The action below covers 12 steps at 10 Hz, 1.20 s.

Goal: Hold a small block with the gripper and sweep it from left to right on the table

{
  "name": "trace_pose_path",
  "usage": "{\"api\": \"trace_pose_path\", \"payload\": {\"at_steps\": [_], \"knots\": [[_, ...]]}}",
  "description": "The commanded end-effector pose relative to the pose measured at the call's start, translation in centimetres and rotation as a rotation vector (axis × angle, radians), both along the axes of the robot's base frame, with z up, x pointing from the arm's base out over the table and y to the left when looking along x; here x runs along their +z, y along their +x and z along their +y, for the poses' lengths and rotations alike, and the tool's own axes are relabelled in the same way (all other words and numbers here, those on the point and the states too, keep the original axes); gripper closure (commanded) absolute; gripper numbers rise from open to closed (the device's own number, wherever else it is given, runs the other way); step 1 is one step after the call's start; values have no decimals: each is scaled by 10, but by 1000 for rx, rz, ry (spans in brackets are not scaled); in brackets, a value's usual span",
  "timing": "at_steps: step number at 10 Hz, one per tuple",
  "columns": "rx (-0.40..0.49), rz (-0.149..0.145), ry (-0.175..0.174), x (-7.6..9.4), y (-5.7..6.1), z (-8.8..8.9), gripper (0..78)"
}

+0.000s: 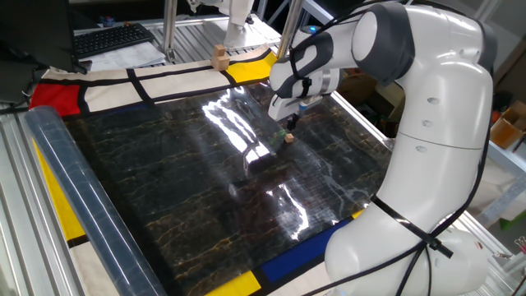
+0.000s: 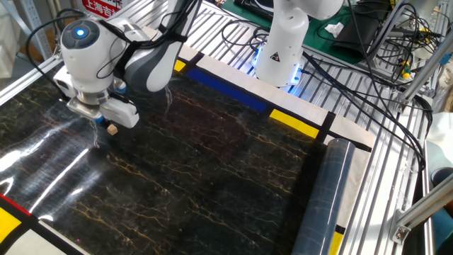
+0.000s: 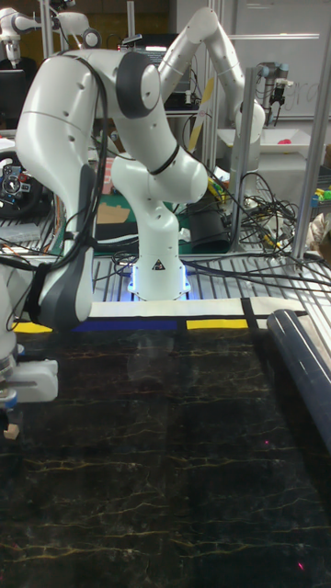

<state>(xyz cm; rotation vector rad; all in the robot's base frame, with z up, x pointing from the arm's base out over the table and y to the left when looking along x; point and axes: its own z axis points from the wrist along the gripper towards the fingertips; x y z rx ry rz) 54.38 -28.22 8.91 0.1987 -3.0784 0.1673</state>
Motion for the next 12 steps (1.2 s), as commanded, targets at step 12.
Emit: {"api": "trace_pose_path", "payload": {"at_steps": [12], "knots": [[-182,-33,83,-6,1,4,776]]}}
